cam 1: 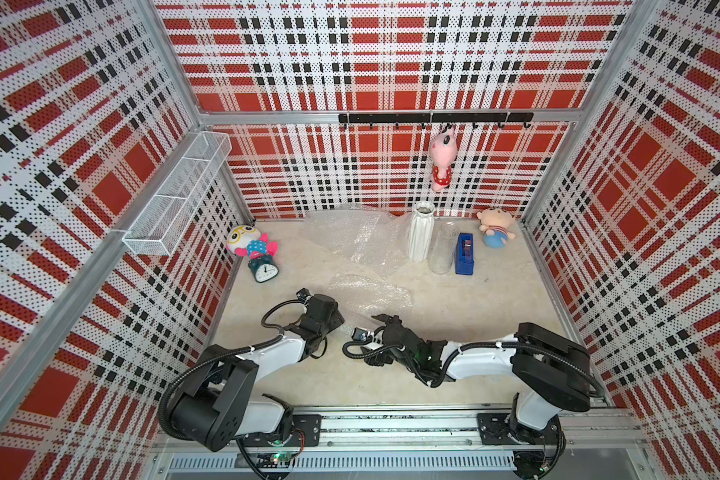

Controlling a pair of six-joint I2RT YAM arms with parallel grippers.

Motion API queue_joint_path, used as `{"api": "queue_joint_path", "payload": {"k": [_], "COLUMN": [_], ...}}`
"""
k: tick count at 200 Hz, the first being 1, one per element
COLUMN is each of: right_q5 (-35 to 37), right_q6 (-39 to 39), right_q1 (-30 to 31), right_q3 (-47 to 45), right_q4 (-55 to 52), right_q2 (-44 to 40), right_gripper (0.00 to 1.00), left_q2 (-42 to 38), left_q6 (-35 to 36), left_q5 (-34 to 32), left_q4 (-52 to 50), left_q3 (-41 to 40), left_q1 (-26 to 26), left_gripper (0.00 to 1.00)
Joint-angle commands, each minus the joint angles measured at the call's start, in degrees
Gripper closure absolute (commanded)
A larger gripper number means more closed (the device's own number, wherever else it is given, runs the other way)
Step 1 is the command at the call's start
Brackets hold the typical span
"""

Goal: Wrap vases in bubble wrap
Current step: Wrap the vase in bubble wrap.

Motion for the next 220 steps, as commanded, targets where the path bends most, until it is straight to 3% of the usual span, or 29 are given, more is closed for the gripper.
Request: {"api": "queue_joint_path", "payload": {"k": [1,97,152,186,220], "right_q5": [1.6,6.7,7.2,1.7,-6.5], "right_q6": [-2.1,-2.7,-1.4,2.1,6.6], "right_q1": [0.6,2.6,2.5,1.2,-0.8], "right_q3": [0.2,3.2,5.1,4.5,3.7], "right_q4": [1.7,-1.4,-4.7,-6.8,-8.4], "right_q2": [2.0,8.1,10.3,8.8,6.4], "right_gripper": [0.09,0.16,0.34,0.49,0.54], "left_q2": [1.1,1.3,1.1,-0.7,-3.6], "left_q6": [1.0,1.1,1.4,2.2,3.7], "left_q5": [1.7,2.1,3.0,4.4,4.3], "left_q4": [-4.7,-4.5,-4.4,-5.0,-8.5], "left_q3": [-1.4,-1.4,-1.2,0.2,4.9], "left_q1": [-0.5,-0.1,0.4,1.7,3.0], "left_gripper": [0.29,0.29,0.29,0.26,0.10]}}
